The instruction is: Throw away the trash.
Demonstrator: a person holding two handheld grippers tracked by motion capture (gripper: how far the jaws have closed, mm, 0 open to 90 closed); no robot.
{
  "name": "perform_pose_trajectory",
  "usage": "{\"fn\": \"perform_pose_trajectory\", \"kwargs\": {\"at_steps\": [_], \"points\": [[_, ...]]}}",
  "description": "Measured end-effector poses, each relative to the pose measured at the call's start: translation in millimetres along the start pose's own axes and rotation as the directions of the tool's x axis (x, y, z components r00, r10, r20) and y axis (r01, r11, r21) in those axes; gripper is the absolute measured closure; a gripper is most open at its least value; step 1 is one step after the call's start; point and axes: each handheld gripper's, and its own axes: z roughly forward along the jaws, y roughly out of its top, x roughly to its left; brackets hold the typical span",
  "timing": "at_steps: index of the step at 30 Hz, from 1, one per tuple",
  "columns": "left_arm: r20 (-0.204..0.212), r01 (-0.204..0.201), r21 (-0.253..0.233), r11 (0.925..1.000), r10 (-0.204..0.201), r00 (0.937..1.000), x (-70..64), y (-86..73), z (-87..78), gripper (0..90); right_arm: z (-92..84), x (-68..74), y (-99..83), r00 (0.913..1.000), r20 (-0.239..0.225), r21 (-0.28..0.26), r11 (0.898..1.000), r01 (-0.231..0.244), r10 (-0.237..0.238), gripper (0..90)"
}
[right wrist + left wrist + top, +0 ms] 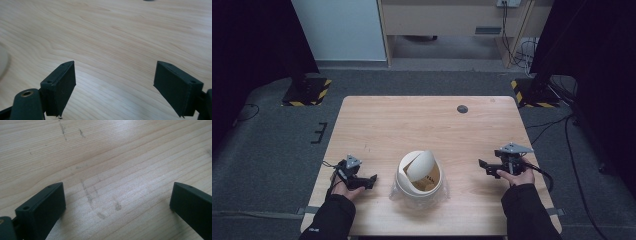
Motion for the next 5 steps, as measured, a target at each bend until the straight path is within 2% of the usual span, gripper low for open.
{"fn": "perform_pose_trajectory", "kwargs": {"at_steps": [5], "points": [[0.001,0.001,0.0,1.0,-0.001,1.0,0.1,0.0,-0.1,0.0,0.1,-8.5,-5.0,0.9992,0.036,0.014,1.0,-0.018,0.018,15.0]]}}
